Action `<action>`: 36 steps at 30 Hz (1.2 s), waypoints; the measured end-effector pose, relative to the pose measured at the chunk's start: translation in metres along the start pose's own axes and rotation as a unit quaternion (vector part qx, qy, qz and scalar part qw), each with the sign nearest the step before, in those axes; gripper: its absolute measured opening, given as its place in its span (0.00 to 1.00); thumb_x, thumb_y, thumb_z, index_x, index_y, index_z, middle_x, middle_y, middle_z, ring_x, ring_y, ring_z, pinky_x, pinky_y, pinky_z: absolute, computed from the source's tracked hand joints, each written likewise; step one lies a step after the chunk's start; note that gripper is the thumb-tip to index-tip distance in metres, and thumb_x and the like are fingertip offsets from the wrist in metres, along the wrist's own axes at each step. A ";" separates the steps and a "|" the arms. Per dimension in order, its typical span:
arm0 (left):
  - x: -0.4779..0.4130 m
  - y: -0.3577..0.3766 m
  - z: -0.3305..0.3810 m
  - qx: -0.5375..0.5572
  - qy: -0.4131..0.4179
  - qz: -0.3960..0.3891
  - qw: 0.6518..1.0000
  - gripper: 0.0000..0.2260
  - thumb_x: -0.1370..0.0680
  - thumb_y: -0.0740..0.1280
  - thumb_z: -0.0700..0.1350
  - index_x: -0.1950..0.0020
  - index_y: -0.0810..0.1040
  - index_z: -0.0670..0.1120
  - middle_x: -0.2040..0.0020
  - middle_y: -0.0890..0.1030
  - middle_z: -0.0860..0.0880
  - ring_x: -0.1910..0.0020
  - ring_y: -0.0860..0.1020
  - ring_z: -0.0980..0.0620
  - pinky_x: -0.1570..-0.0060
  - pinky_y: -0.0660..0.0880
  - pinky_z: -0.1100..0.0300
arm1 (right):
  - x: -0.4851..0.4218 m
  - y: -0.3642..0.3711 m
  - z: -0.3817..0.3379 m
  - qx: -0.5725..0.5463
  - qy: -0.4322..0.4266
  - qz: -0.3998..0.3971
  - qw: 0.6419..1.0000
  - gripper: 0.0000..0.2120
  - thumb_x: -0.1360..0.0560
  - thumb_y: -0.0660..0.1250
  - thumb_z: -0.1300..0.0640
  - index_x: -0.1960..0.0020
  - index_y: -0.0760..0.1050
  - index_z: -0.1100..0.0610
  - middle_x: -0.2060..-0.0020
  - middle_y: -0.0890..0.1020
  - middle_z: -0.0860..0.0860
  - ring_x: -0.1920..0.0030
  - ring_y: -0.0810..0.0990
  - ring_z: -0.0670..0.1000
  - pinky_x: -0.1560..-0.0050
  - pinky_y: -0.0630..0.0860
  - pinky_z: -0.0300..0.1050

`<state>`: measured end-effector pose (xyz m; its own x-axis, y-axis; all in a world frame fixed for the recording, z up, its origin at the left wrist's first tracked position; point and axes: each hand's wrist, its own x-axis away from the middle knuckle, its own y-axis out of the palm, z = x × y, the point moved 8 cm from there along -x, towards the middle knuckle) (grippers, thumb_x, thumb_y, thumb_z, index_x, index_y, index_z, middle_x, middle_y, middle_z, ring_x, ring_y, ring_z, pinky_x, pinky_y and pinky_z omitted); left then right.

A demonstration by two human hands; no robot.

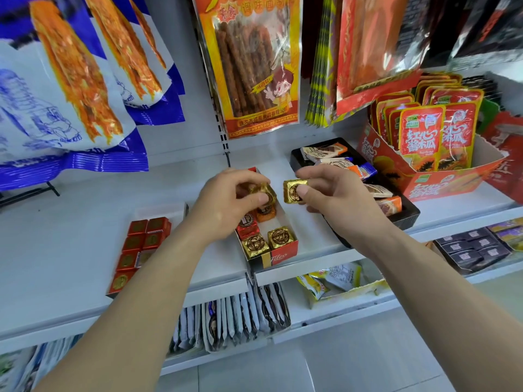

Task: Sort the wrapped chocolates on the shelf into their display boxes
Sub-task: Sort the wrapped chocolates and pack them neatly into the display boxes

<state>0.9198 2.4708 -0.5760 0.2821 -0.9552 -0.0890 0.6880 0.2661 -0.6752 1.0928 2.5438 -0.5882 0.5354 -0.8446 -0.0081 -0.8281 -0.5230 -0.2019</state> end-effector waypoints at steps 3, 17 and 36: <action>0.003 -0.006 -0.005 0.077 -0.030 0.016 0.996 0.12 0.25 0.73 0.46 0.42 0.83 0.54 0.46 0.80 0.54 0.50 0.81 0.54 0.46 0.80 0.51 | 0.000 0.008 -0.006 -0.004 -0.019 -0.018 1.000 0.12 0.23 0.70 0.61 0.40 0.78 0.56 0.55 0.86 0.52 0.52 0.84 0.51 0.47 0.81 0.52; 0.018 -0.014 0.000 0.169 -0.017 -0.006 0.985 0.13 0.22 0.67 0.37 0.42 0.82 0.52 0.45 0.83 0.54 0.45 0.81 0.58 0.45 0.79 0.61 | -0.002 0.025 -0.009 0.004 -0.023 -0.029 0.999 0.10 0.26 0.73 0.60 0.45 0.81 0.56 0.57 0.85 0.53 0.56 0.85 0.55 0.52 0.84 0.52; 0.019 -0.001 0.013 0.034 0.035 0.034 0.998 0.19 0.32 0.79 0.43 0.46 0.80 0.59 0.53 0.83 0.59 0.54 0.83 0.59 0.51 0.81 0.53 | -0.004 0.029 -0.011 0.025 -0.019 0.005 0.999 0.07 0.25 0.73 0.57 0.48 0.83 0.58 0.63 0.85 0.56 0.62 0.85 0.52 0.57 0.84 0.48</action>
<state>0.9326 2.4539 -0.5675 0.2840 -0.9406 -0.1860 0.7130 0.3369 -0.6149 1.0651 2.5308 -0.5829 0.5334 -0.8445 -0.0482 -0.8251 -0.5068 -0.2498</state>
